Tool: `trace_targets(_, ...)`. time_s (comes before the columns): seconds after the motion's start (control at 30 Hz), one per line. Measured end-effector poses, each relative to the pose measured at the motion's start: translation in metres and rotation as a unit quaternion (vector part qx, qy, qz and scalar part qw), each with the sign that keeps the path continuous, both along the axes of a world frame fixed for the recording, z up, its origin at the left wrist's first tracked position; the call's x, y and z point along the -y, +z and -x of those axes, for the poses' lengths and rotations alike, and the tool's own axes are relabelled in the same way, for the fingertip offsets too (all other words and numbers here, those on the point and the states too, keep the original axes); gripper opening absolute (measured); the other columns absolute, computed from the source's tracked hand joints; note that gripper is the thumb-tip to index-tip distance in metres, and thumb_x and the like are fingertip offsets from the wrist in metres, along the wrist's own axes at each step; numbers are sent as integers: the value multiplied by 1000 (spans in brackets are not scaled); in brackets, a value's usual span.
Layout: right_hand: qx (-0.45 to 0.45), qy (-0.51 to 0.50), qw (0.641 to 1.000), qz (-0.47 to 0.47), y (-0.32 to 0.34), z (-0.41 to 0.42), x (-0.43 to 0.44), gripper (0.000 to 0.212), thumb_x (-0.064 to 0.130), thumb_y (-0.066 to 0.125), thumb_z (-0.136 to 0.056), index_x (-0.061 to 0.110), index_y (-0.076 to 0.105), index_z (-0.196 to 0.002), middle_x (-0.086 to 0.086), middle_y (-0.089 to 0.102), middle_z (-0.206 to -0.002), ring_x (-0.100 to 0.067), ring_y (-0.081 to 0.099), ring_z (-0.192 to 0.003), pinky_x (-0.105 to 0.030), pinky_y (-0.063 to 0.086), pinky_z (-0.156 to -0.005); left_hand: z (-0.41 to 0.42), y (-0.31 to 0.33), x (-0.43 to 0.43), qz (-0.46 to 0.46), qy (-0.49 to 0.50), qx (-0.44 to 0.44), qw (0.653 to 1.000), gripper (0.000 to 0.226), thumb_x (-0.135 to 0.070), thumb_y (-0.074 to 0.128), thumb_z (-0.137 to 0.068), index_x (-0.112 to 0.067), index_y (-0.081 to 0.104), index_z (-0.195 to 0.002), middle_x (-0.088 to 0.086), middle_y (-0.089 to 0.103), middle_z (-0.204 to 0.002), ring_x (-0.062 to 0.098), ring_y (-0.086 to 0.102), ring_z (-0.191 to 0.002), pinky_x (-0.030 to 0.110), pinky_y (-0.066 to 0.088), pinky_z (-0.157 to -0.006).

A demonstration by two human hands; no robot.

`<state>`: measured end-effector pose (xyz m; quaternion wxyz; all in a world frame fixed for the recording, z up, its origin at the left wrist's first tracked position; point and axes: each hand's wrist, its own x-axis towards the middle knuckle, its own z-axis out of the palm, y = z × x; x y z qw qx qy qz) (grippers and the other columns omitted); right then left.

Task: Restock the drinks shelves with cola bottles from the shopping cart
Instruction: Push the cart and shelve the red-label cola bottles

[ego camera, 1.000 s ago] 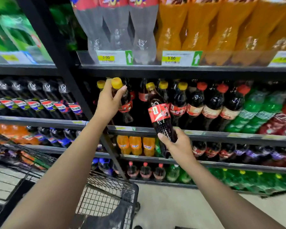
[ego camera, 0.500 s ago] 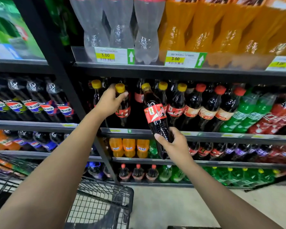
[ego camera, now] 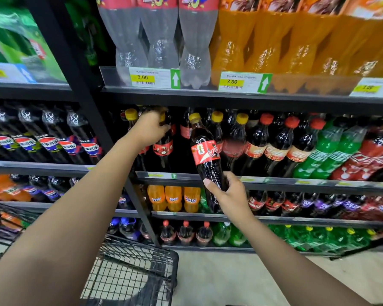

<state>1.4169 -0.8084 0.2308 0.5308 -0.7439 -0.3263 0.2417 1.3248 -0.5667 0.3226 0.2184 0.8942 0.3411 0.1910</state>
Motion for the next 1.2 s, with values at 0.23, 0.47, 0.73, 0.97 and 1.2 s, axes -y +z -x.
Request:
trace_targets(0.23, 0, 2, 1000, -17, 2, 6, -2, 31, 42, 70, -82, 21, 59, -103, 4, 67, -98, -10, 63, -91, -32, 51, -79, 9, -10, 73, -11, 45, 187, 981, 47, -35, 57, -94, -5, 52, -131, 9, 57, -119, 19, 55, -110, 29, 45, -94)
trace_targets(0.47, 25, 17, 999, -31, 9, 15, -6, 29, 39, 71, -81, 24, 58, -103, 5, 66, -101, -8, 60, -96, -29, 49, -83, 2, -30, 112, 407, 54, 194, 891, 63, -42, 81, -72, -13, 53, -122, 2, 69, -101, 13, 68, -93, 24, 57, -69)
trace_targets(0.73, -15, 149, 988, 36, 35, -3, -14, 34, 43, 65, -85, 14, 59, -102, -4, 61, -95, -15, 59, -86, -32, 49, -83, 22, -33, 102, 393, 15, 195, 898, 65, -40, 83, -71, -18, 46, -120, -1, 68, -110, 13, 65, -100, 29, 49, -92)
trace_targets(0.97, 6, 113, 993, -39, 107, -23, -59, 24, 35, 66, -87, 11, 62, -90, 0, 60, -78, -10, 55, -69, -29, 46, -73, 41, -31, 103, 363, -81, 141, 917, 46, -11, 79, -75, -40, 49, -95, -8, 68, -93, -3, 67, -80, 11, 49, -71)
trace_targets(1.2, 203, 230, 939, 153, 138, -25, -74, 42, 44, 62, -88, 12, 44, -67, -6, 38, -59, -14, 37, -49, -27, 30, -50, 51, -42, 101, 364, -83, 135, 918, 59, -24, 88, -66, -34, 53, -112, -1, 68, -106, 17, 68, -97, 31, 53, -89)
